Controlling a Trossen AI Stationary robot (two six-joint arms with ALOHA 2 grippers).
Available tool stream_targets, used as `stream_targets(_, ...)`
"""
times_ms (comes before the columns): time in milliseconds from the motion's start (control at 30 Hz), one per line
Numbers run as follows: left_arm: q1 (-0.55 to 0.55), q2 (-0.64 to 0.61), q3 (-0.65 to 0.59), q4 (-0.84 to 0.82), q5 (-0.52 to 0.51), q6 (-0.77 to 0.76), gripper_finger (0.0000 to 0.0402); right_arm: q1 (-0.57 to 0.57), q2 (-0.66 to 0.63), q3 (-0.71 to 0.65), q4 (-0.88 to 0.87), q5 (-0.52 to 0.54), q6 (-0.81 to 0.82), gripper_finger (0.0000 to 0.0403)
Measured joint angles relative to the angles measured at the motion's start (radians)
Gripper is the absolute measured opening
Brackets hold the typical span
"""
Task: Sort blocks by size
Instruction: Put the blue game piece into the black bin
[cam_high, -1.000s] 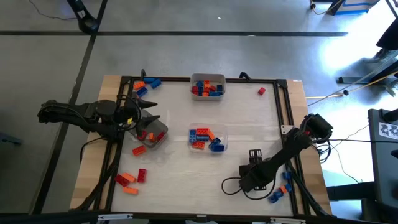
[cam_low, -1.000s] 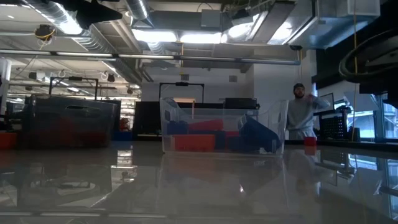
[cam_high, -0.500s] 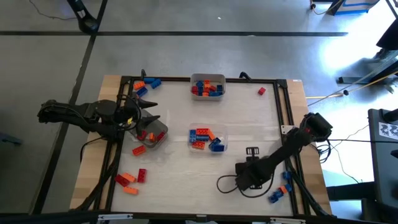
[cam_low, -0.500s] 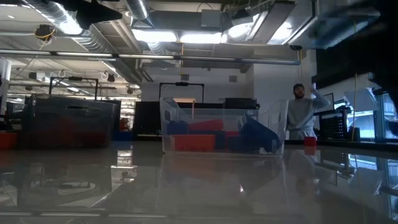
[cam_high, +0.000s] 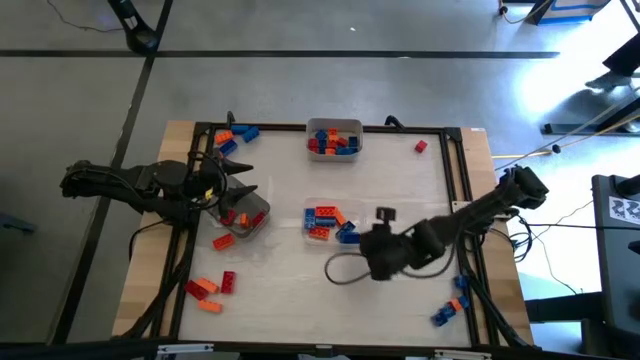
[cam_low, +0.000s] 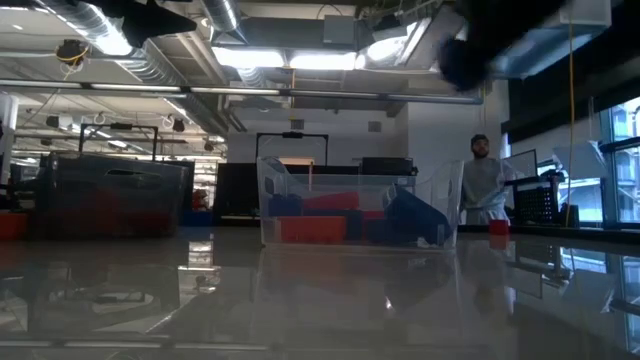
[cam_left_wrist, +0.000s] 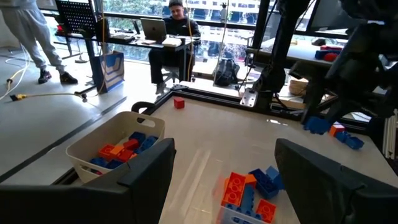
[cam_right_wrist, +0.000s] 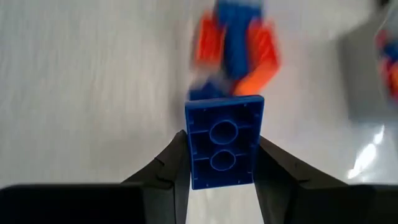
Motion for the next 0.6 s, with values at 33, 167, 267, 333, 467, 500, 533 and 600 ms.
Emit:
stream_targets(33, 0.0, 0.0, 0.0, 0.001, 0.0, 0.0, 0.0265, -0.021, -0.001, 0.0, 0.044, 0.01, -0.043, 0.0131)
stream_targets(167, 0.0, 0.0, 0.0, 0.002, 0.0, -0.009, 0.0265, -0.112, 0.005, -0.006, 0.244, -0.001, -0.215, 0.0131)
stream_targets(267, 0.0, 0.001, 0.0, 0.003, 0.0, -0.021, 0.0265, -0.184, 0.016, -0.033, 0.429, -0.03, -0.343, 0.0131)
stream_targets(333, 0.0, 0.004, 0.0, 0.003, 0.0, -0.025, 0.0265, -0.235, 0.024, -0.056, 0.576, -0.072, -0.423, 0.0131)
stream_targets(467, 0.0, 0.013, 0.0, 0.003, 0.0, -0.023, 0.0265, -0.334, 0.071, -0.075, 0.828, -0.213, -0.485, 0.0131)
stream_targets(500, 0.0, 0.014, 0.0, 0.003, 0.0, -0.022, 0.0265, -0.355, 0.091, -0.075, 0.877, -0.257, -0.486, 0.0131)
stream_targets(533, 0.0, 0.019, 0.0, 0.003, 0.0, -0.022, 0.0265, -0.373, 0.114, -0.076, 0.911, -0.291, -0.488, 0.0131)
stream_targets(600, 0.0, 0.023, 0.0, 0.004, 0.0, -0.019, 0.0265, -0.403, 0.155, -0.076, 1.009, -0.341, -0.488, 0.0131)
